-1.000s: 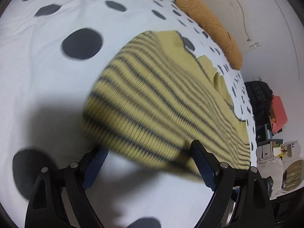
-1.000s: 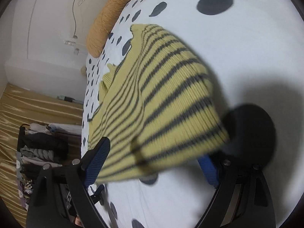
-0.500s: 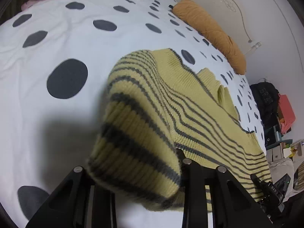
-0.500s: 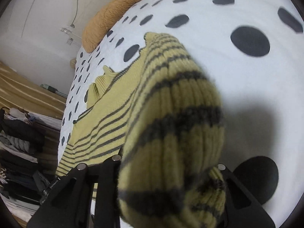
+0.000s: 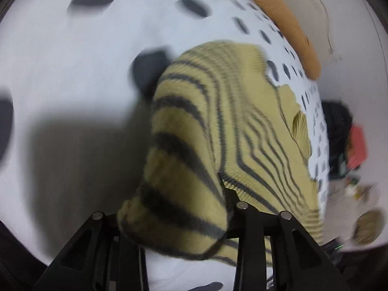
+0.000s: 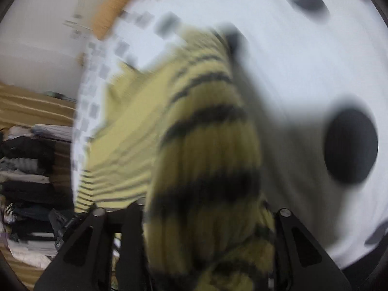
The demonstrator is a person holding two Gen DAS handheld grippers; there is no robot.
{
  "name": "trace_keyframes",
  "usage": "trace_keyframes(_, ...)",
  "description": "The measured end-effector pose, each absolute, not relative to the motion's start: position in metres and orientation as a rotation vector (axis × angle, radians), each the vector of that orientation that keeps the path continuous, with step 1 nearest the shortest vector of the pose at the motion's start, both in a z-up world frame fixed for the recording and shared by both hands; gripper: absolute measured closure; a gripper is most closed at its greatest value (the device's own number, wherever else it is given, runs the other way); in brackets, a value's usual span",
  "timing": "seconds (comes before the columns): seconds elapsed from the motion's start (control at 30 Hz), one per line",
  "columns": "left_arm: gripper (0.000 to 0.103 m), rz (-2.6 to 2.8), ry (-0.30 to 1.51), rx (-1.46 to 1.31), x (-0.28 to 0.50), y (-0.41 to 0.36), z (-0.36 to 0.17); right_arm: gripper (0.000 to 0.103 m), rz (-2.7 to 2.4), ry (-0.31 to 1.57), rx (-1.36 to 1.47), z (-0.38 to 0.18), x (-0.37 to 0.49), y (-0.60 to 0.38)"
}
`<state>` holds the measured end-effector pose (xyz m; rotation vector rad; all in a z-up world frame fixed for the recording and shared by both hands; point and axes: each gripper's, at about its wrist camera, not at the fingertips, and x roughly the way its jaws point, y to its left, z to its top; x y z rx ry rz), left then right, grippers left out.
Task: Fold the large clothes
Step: 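Grasp the folded hem with both grippers and fold it toward the collar, then release the fold and press both grippers onto the folded sweater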
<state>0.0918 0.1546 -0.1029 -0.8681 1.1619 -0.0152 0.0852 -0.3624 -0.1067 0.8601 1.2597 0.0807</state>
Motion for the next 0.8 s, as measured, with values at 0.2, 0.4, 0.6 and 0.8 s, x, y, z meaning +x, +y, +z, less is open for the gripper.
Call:
trace_keyframes(0.2,0.062,0.0,1.141,-0.738,0.098,0.155,-0.084,0.058,0.115,1.239,0.973,-0.109,0.068,-0.39)
trace_keyframes(0.4,0.051,0.189,1.067,-0.724,0.078,0.205,-0.052,0.047,-0.211,1.164,0.734,-0.049,0.03,-0.442)
trace_keyframes(0.6,0.056,0.147,0.946,-0.667,0.091,0.22,0.012,0.047,-0.096,0.986,0.694,-0.007,0.051,-0.445)
trace_keyframes(0.8,0.056,-0.197,1.087,-0.63,0.157,0.112,-0.008,0.075,0.199,1.042,0.764,-0.041,0.141,-0.35)
